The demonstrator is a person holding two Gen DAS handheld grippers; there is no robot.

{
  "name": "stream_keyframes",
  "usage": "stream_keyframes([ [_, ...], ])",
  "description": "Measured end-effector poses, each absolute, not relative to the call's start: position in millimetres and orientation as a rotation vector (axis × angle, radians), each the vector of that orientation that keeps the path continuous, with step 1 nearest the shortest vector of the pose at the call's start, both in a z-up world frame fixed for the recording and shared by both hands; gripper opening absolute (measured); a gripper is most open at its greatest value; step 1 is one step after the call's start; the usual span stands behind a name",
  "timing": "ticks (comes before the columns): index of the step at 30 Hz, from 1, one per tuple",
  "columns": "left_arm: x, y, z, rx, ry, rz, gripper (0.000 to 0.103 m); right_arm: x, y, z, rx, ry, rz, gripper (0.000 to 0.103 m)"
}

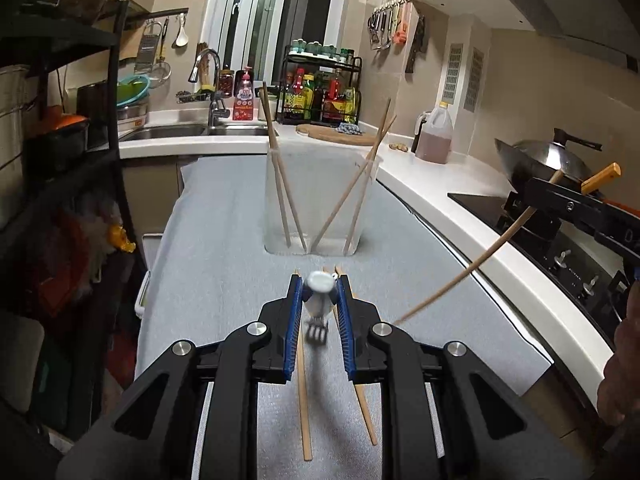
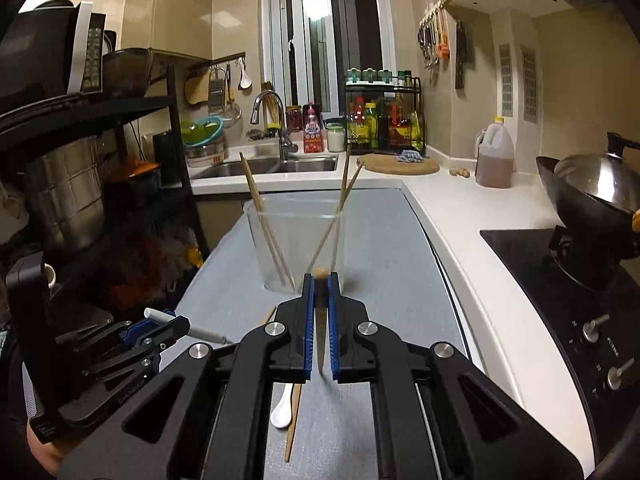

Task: Organize utensils
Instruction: 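Lift the fork with the left tool toward the container while the right tool carries its chopstick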

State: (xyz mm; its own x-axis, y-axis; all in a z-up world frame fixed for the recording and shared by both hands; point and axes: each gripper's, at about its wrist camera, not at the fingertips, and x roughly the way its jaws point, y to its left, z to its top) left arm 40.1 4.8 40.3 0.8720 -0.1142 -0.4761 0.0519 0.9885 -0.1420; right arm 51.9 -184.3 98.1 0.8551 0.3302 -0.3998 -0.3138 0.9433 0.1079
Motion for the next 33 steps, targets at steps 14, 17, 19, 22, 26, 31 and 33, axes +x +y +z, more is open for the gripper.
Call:
stream_keyframes([
  [14,74.0,25.8,88.9,-0.157,0.543,-0.125,0.017,84.9,-187.5,127.0,0.064,0.43,0.393,0.007],
  [17,83.2,29.5,96.7,-0.16,0.564,-0.118,0.017,94.0,-188.1,134.3,0.067,0.45,0.407,0.007],
  [19,89.2,31.0,102.8,-0.158,0.568,-0.115,0.017,98.8,-187.4,141.4,0.062,0.451,0.413,0.007],
  [22,100.2,35.1,115.5,-0.155,0.564,-0.112,0.017,109.6,-186.4,152.5,0.062,0.45,0.429,0.007],
  [26,117.3,40.6,137.5,-0.148,0.548,-0.112,0.017,128.2,-183.5,166.7,0.072,0.452,0.448,0.007],
  [31,141.2,52.2,169.7,-0.168,0.535,-0.131,0.017,149.0,-179.7,195.1,0.087,0.414,0.48,0.007],
  [33,150.7,56.3,182.9,-0.172,0.524,-0.141,0.017,157.2,-178.2,209.2,0.094,0.39,0.486,0.007],
])
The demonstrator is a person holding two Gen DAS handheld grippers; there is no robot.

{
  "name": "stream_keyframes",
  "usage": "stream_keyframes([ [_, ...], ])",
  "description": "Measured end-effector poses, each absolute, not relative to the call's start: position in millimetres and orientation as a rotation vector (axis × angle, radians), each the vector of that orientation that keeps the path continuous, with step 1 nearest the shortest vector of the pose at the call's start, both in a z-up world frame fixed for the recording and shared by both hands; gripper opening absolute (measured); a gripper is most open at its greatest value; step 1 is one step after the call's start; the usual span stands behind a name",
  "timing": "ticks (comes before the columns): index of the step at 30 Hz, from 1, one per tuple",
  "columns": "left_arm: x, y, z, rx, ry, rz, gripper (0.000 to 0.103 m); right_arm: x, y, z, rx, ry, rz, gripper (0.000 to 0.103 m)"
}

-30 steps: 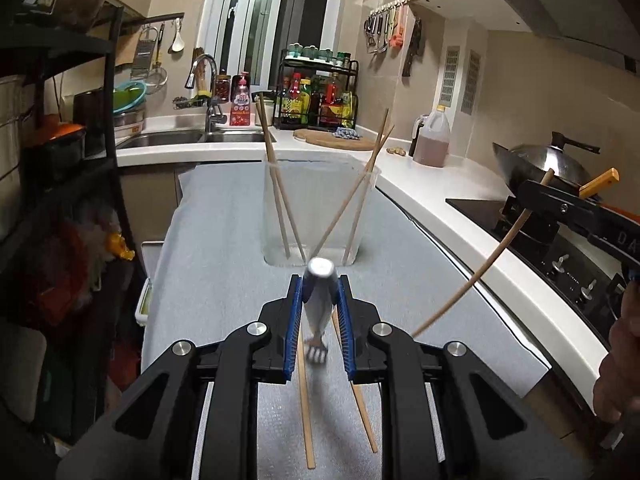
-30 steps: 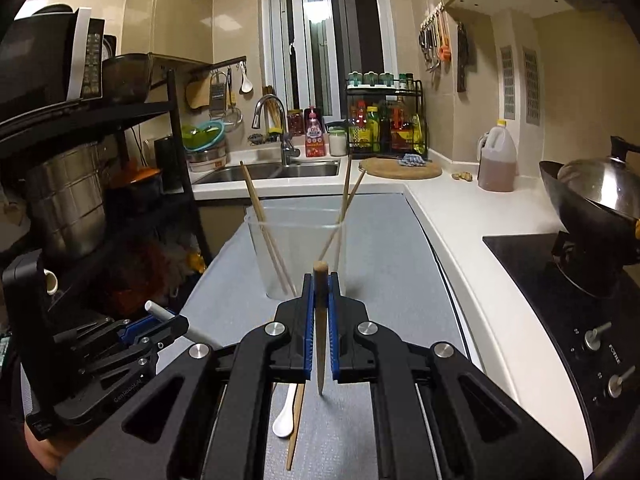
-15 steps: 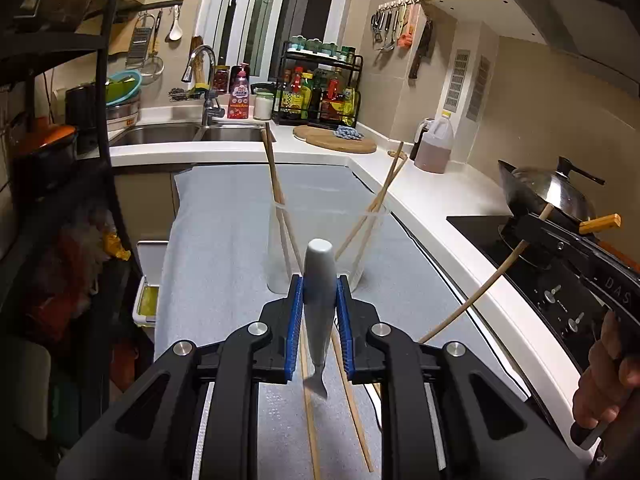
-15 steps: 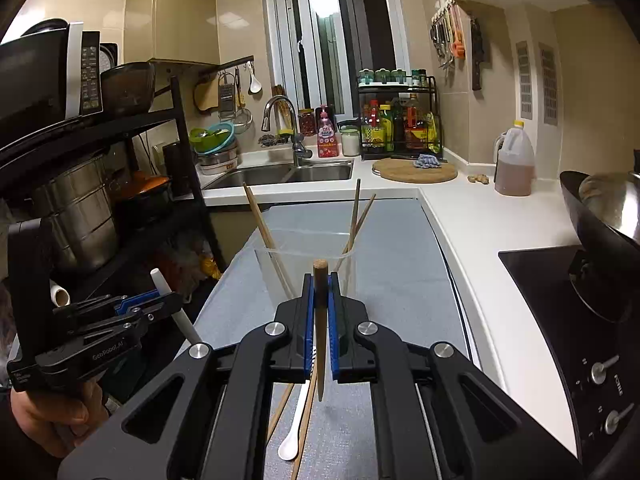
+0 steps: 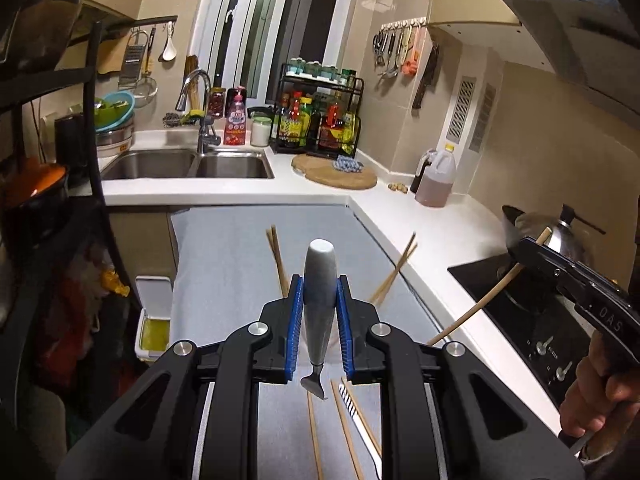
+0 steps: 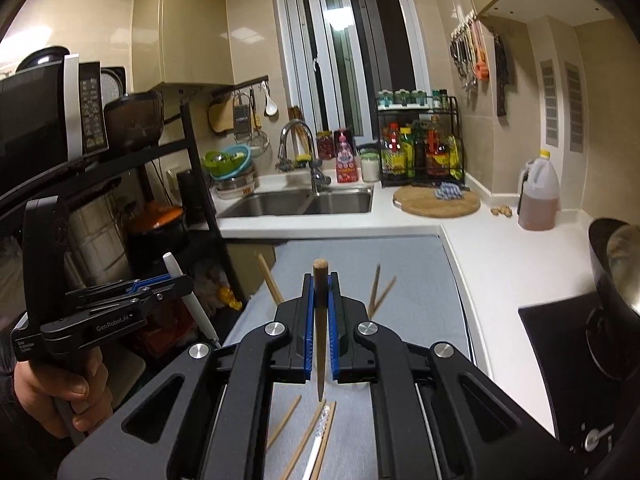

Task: Organize utensils
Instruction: 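Lift the fork with the left tool toward the container while the right tool carries its chopstick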

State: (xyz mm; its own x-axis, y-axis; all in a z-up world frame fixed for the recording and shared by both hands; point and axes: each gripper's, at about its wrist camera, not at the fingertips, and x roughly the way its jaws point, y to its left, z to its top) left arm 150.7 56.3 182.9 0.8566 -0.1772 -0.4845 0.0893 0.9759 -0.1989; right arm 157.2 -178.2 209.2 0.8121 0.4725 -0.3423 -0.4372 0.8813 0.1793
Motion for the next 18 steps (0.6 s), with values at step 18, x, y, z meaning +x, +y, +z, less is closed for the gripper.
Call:
stream_keyframes([
  [18,254.3,59.4,185.1,-0.191,0.526,-0.18,0.017,249.7,-149.1,204.2,0.102,0.394,0.469,0.006],
])
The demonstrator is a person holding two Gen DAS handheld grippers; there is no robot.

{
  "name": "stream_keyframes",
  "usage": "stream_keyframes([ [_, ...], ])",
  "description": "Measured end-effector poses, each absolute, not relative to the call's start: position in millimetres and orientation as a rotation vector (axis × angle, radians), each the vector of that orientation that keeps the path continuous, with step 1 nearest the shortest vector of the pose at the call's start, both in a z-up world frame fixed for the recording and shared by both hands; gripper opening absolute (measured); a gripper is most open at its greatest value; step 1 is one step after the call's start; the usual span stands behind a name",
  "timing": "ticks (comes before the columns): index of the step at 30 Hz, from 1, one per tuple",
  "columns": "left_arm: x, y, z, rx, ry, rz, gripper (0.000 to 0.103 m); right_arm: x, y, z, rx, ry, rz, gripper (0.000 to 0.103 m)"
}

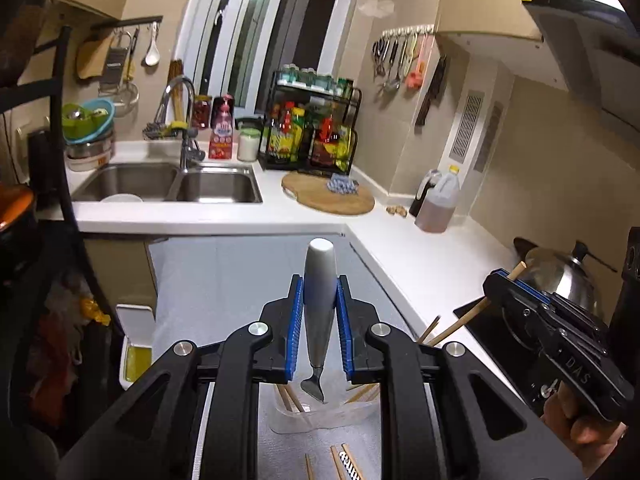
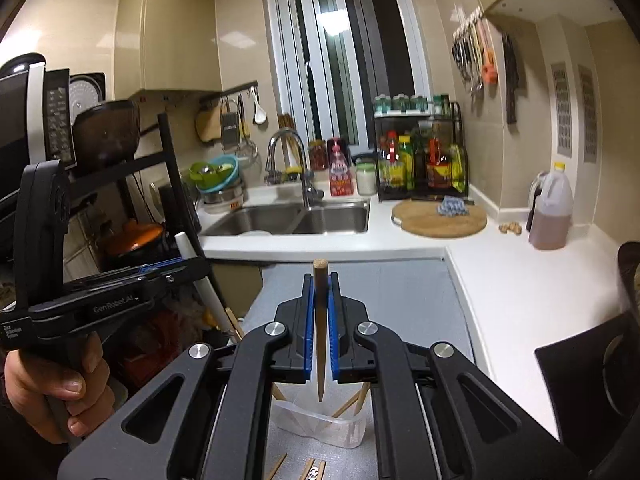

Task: Organize utensils
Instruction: 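Lift the fork with the left tool toward the container while the right tool carries its chopstick, then open the left tool over the container while the right tool releases its chopstick there, then move both open tools back down to the remaining chopsticks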

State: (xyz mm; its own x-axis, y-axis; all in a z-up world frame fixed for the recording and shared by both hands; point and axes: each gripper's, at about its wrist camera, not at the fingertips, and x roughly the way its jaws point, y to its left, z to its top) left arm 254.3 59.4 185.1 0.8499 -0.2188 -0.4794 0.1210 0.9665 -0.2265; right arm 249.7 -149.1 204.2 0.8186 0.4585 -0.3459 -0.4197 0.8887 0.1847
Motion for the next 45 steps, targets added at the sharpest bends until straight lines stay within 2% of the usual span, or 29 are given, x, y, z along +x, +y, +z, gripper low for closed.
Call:
stream_keyframes([
  [8,273.6,57.1,127.3,-0.181,0.65,-0.196,0.016,270.0,-136.4,155.7,0.091,0.474,0.469,0.006],
  [15,272.1,51.8,111.2,-0.156,0.685,-0.203,0.017,269.3,-125.2,135.9,0.043,0.505,0.476,0.008],
  [17,271.3,50.6,112.1,-0.138,0.691,-0.193,0.021,268.9,-124.3,133.2,0.031,0.518,0.458,0.02],
  [18,270.2,50.9,114.4,-0.136,0.686,-0.19,0.029,267.6,-125.1,132.9,0.031,0.518,0.449,0.035],
  [19,267.6,51.8,117.2,-0.136,0.674,-0.189,0.033,265.9,-126.6,133.6,0.032,0.514,0.441,0.045],
  [20,264.4,52.8,120.5,-0.133,0.66,-0.183,0.042,263.6,-128.1,134.7,0.028,0.51,0.43,0.048],
  [21,261.3,53.4,123.6,-0.129,0.647,-0.176,0.046,261.2,-129.2,136.1,0.019,0.505,0.417,0.052],
  [25,243.1,58.6,139.8,-0.134,0.601,-0.152,0.049,249.0,-136.6,144.8,0.008,0.483,0.365,0.065],
  [28,228.9,61.8,149.1,-0.13,0.573,-0.132,0.056,231.8,-143.8,153.8,-0.009,0.438,0.319,0.074],
  [30,214.3,64.0,154.2,-0.125,0.552,-0.113,0.063,218.4,-148.5,159.4,-0.01,0.406,0.297,0.076],
  [36,159.9,66.9,152.8,-0.106,0.49,-0.047,0.077,168.0,-166.4,165.6,0.001,0.318,0.239,0.084],
  [39,128.7,63.8,141.5,-0.086,0.455,-0.017,0.081,144.0,-172.5,157.5,-0.026,0.311,0.211,0.084],
  [45,84.9,52.0,105.4,-0.069,0.465,-0.014,0.082,104.3,-186.8,128.9,0.019,0.368,0.227,0.084],
])
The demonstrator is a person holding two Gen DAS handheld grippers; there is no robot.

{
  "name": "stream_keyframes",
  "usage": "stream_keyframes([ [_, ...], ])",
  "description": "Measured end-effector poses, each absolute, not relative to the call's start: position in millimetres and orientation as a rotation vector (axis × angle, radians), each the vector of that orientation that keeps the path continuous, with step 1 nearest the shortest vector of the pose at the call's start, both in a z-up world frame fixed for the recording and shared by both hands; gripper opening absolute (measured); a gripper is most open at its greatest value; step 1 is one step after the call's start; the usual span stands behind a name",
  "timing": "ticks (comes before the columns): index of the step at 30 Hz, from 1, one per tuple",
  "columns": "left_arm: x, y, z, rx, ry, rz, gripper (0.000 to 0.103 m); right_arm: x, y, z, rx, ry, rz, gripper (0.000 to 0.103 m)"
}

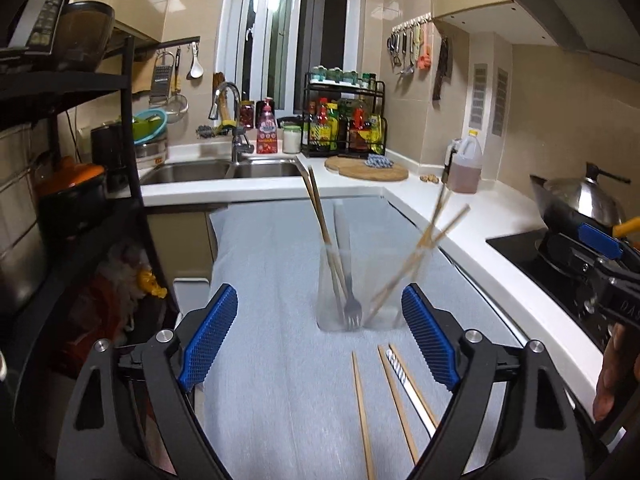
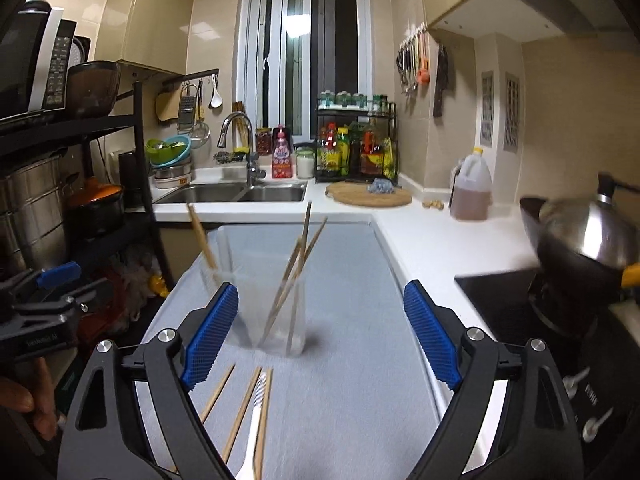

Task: Organize utensils
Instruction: 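Move both open tools back down to the remaining chopsticks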

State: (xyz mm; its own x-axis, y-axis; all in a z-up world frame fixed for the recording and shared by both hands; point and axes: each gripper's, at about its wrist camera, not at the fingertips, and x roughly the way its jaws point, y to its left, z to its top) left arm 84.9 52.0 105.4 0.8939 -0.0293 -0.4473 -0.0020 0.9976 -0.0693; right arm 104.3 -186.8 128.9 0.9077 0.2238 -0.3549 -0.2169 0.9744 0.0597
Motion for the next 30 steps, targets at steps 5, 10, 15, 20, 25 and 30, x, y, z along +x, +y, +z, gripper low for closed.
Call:
stream_keyframes([
  [5,63.2,41.0,74.1,-0.057,0.507,-0.017,0.082,78.5,-191.7,97.5,0.045,0.434,0.227,0.083],
  [10,43.9,35.3,51.1,-0.052,0.527,-0.009,0.082,54.7,-191.0,70.7,0.042,0.484,0.231,0.077],
  [15,29.6,29.0,26.5,-0.091,0.557,-0.025,0.082,39.1,-189.0,41.6,0.06,0.531,0.241,0.071],
  [20,15.6,18.6,-3.3,-0.106,0.616,-0.03,0.082,29.3,-185.2,7.6,0.071,0.608,0.253,0.06],
  [25,12.9,6.4,-17.2,-0.076,0.65,-0.065,0.065,25.9,-177.5,-20.7,0.068,0.672,0.279,0.033],
  [30,19.7,3.0,-35.0,-0.084,0.724,-0.076,0.046,35.1,-174.0,-42.7,0.103,0.735,0.305,0.02],
])
